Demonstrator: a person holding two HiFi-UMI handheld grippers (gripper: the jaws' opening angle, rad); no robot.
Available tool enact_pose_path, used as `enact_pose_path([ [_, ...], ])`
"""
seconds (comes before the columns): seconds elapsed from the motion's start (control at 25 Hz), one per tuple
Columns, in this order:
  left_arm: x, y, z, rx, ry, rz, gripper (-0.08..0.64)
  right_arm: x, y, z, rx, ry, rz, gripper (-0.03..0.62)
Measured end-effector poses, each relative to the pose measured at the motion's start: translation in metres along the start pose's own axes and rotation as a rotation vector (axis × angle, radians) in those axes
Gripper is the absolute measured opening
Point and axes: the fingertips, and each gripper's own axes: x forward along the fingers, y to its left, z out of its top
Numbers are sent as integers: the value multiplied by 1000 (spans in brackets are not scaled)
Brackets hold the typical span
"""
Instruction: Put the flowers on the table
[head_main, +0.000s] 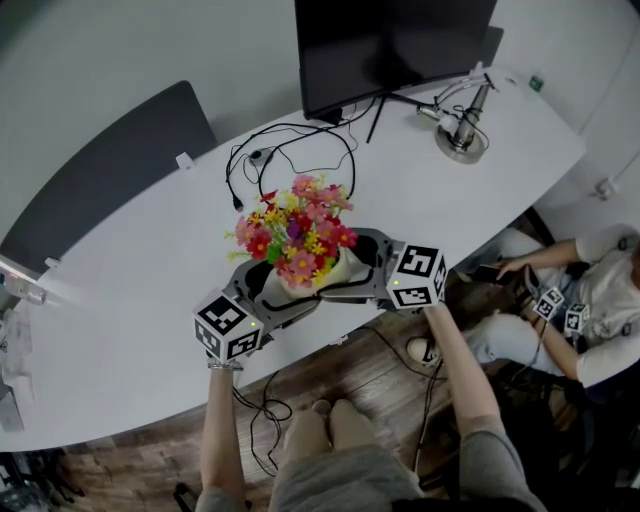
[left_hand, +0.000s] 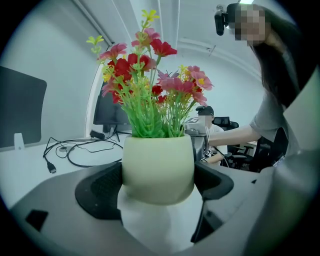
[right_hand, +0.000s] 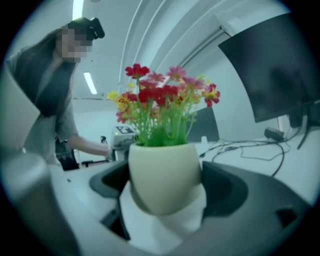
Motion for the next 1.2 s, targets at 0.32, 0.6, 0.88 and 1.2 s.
enact_pose_path([
  [0.32, 5, 0, -17, -2, 40, 17, 449, 1, -2, -18, 9, 29, -6, 448],
  [0.6, 9, 3, -26, -4, 65, 33, 449, 3, -6, -28, -10, 89, -17, 446],
  [0.88, 11, 3, -31, 11, 97, 42, 449, 2, -7, -35, -4, 131, -30, 446],
  [1.2, 11, 1, -34, 17, 122, 55, 449, 2, -7, -39, -4, 153, -43, 446],
])
